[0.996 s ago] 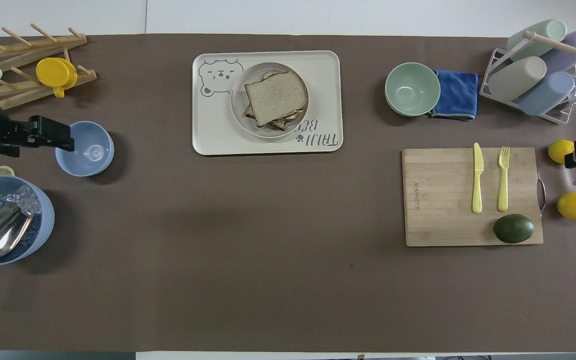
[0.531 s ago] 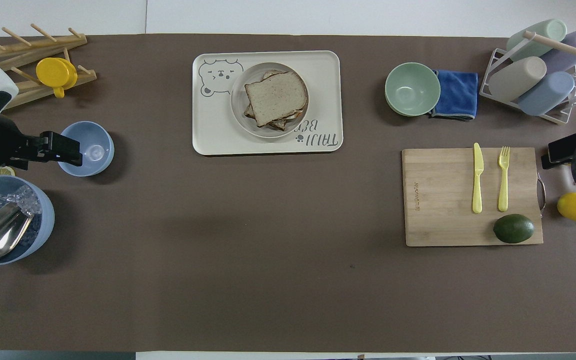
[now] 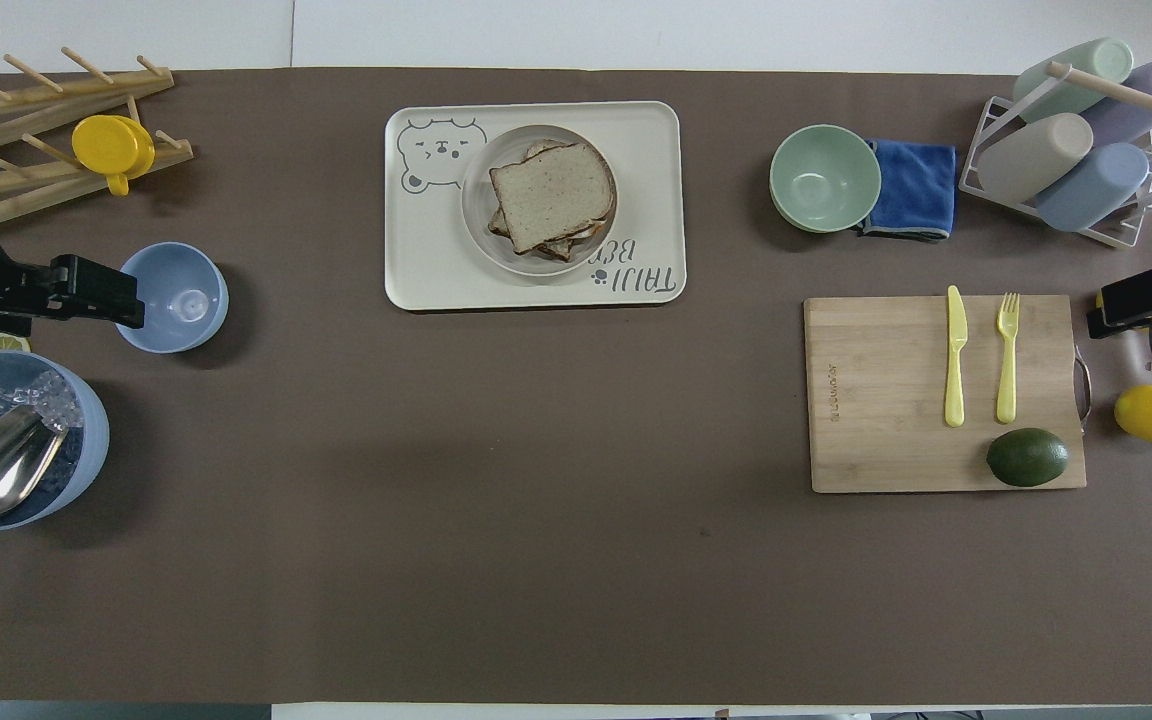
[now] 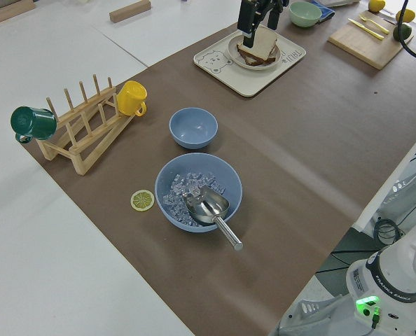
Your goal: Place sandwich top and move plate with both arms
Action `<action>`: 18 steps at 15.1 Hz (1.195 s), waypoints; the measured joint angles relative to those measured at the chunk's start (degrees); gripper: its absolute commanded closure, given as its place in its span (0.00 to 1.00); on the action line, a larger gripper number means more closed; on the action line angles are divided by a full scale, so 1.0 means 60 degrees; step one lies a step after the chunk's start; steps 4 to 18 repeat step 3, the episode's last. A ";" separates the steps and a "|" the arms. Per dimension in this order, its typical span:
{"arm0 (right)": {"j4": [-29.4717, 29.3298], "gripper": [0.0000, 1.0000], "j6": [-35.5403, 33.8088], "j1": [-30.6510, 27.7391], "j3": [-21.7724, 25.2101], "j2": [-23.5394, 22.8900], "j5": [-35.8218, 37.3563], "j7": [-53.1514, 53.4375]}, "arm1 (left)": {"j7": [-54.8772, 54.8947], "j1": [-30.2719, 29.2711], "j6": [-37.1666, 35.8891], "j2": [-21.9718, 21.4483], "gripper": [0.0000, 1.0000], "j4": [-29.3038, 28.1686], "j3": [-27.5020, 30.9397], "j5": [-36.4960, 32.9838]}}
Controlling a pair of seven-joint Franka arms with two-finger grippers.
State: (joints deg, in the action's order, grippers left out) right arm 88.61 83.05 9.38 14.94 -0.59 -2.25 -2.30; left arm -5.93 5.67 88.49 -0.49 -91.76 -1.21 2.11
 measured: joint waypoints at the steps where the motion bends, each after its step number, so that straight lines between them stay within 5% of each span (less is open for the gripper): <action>1: 0.0002 0.00 0.0000 0.0000 0.0000 0.0000 0.0000 0.0000 | 0.0000 0.0000 -0.0001 0.0009 0.00 0.0000 0.0002 0.0000; 18: 0.0005 0.00 -0.0001 0.0000 0.0000 0.0000 0.0000 0.0000 | 0.0000 0.0000 -0.0003 0.0020 0.00 0.0000 0.0003 0.0000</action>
